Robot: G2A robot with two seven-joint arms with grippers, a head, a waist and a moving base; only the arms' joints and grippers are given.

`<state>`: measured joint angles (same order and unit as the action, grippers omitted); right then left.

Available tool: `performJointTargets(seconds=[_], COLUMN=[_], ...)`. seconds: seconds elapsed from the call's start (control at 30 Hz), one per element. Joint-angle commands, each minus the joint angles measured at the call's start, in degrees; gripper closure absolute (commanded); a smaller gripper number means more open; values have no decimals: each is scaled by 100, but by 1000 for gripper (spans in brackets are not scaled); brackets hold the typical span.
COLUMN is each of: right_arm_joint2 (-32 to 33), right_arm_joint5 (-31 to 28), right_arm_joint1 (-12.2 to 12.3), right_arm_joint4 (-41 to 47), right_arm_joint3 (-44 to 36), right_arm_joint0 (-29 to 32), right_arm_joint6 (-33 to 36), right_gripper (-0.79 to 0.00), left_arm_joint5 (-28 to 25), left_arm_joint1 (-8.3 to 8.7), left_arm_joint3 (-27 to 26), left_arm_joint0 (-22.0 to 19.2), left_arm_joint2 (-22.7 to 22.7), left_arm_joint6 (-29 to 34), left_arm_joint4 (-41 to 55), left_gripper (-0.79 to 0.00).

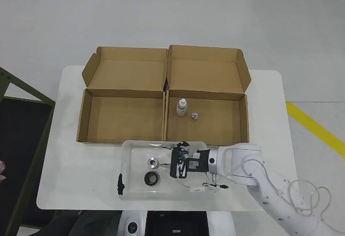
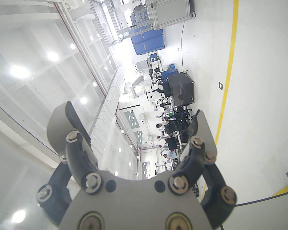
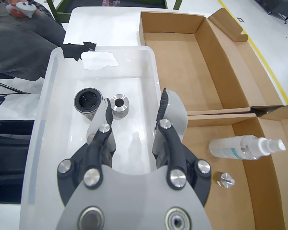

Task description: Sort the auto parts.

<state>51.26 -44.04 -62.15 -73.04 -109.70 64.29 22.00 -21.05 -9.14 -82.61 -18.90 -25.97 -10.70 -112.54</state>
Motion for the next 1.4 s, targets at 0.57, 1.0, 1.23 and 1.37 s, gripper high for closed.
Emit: performJointTargets(seconds=[0.57,1.0,1.23,1.37], right_arm_joint2=[-792,-1091,-1293,-1419], right_arm_joint5=[356,459,492,510], right_arm_joint1=[-245,-394,-512,-592], right_arm_joint4=[-497,-591,-569,-549], right_arm_joint3=[605,987,1238,1395], right_arm_joint0=[-427,-617,-790,-908], right_arm_joint6=[367,399,386,373], right_gripper=[-348,-348,-351,-354], left_arm_joint5=[0,0,0,0], left_arm_joint1=[0,0,0,0], left_arm_joint3=[0,0,0,0], left_arm_joint0=[0,0,0,0], left_arm_joint2=[0,0,0,0], left_arm_joint6=[0,0,0,0], left_arm_joint4=[0,0,0,0], left_gripper=[-785,-785,-785,-785])
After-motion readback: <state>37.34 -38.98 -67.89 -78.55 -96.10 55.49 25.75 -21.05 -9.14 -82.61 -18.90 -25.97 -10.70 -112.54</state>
